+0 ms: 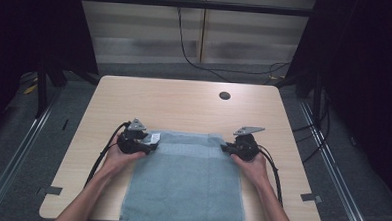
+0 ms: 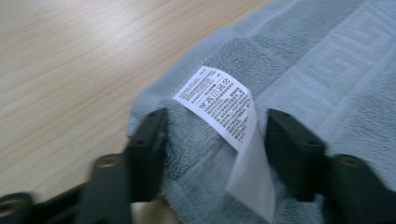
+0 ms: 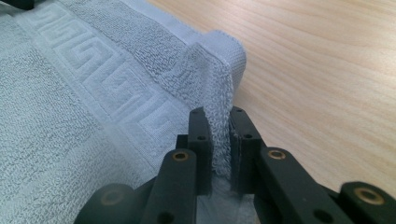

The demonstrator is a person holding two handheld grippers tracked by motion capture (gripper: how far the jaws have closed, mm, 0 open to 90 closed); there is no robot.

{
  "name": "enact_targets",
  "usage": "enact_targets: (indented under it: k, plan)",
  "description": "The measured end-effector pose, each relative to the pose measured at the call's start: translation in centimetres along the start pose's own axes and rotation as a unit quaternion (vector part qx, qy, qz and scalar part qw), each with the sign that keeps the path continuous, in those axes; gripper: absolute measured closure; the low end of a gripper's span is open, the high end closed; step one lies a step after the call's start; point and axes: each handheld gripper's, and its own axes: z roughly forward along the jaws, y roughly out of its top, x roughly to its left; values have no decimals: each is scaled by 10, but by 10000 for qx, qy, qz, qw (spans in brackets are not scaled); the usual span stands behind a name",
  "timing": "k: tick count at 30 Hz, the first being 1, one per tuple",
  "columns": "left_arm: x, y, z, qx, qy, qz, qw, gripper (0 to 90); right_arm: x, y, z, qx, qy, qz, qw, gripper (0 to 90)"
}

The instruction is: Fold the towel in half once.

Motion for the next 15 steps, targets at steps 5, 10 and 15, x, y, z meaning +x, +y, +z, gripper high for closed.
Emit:
enact_targets:
  k: [5,10,15]
  plan:
    - [-8,-1,0,-81,-317,-144,9994,805,0,1,1,15,91,49,9999,831]
    - [-2,-3,-8,-212,-530,-389,9976,833,0,1,-3,49,210,167,9996,842]
    - [-3,9,-33,-728,-652,-478,9941,833,0,14,-19,-325,306,217,9988,844]
